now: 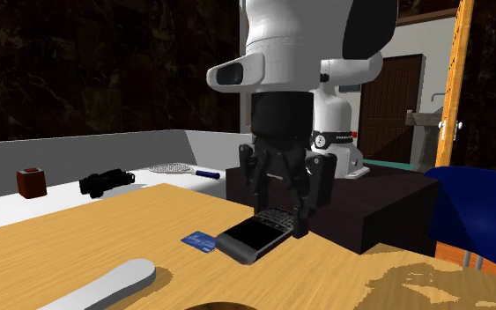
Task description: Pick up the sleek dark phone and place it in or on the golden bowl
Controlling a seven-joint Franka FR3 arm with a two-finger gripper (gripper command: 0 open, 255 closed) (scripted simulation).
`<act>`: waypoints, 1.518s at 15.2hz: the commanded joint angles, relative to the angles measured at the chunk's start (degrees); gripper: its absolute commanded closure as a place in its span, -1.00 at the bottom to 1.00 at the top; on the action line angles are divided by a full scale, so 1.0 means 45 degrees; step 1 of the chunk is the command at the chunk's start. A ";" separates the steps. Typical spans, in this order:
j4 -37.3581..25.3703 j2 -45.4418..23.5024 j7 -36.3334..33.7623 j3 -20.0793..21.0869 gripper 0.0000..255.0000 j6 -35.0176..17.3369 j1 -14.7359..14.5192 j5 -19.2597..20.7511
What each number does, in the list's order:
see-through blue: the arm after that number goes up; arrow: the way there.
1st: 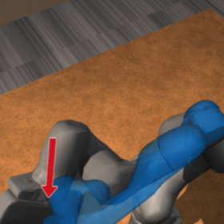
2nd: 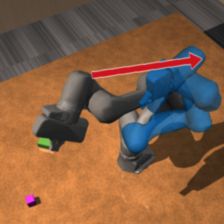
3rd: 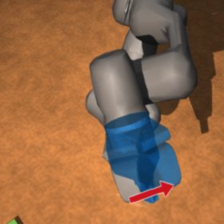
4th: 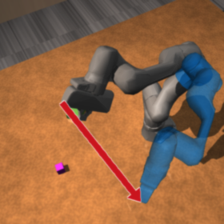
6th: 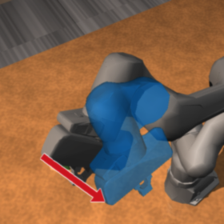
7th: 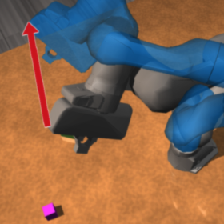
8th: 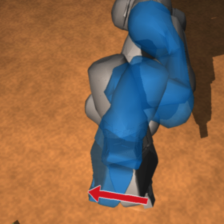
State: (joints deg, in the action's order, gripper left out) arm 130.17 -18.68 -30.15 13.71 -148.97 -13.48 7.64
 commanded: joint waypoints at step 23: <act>-0.5676 -0.5044 -0.0285 -0.0757 1.00 0.0697 -0.0798 0.0838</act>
State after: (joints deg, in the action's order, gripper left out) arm 104.77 -41.09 -31.40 10.37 -145.66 -17.02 11.35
